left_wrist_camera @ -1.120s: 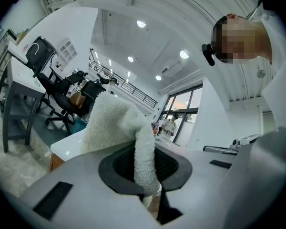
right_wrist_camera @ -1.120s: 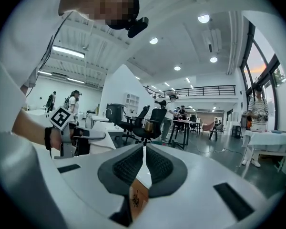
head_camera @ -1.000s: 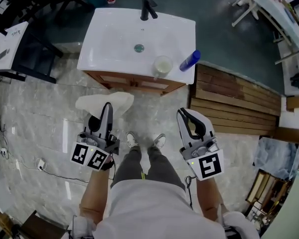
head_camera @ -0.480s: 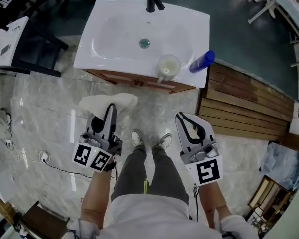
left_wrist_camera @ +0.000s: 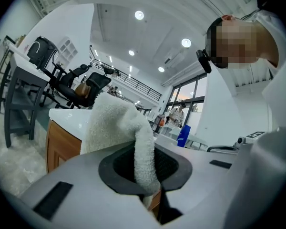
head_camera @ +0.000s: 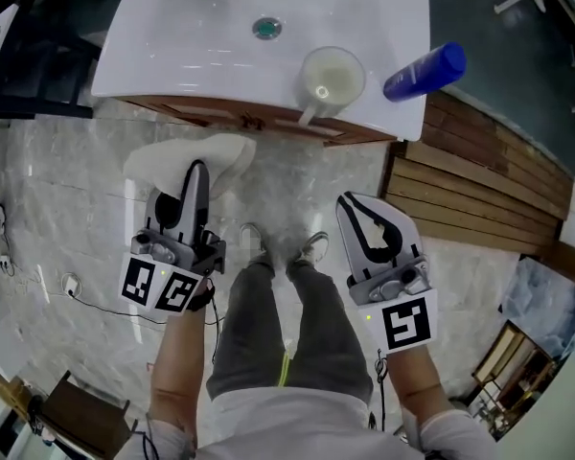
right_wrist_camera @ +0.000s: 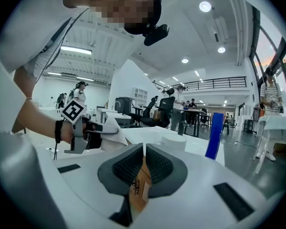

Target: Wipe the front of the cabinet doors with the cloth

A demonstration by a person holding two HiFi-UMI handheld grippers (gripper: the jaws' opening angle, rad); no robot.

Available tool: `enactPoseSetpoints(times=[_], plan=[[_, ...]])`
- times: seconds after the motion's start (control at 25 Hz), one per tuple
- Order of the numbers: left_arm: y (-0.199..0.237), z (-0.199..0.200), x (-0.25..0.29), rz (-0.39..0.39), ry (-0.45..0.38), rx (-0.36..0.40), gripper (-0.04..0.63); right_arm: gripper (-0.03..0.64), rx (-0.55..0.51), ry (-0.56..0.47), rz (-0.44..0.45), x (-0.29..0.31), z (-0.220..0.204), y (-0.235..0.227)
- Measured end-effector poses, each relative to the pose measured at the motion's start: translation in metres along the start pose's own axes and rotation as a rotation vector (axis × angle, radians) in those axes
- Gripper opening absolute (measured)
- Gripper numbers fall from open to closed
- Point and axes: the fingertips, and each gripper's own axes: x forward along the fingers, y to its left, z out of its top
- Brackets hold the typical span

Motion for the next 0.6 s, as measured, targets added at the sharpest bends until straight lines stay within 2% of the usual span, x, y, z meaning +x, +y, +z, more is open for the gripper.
enactPoseSetpoints(times=[0.28,0.6], plan=[[0.023,-0.061,0.013,-0.01,0.002,0.014,0.052,0.044,-0.012,-0.007,0.025,0.01,-0.066,0.01],[0.044,-0.112,0.028,-0.036,0.015,0.016,0.052,0.044,-0.029,-0.005,0.015,0.019,-0.123,0.024]])
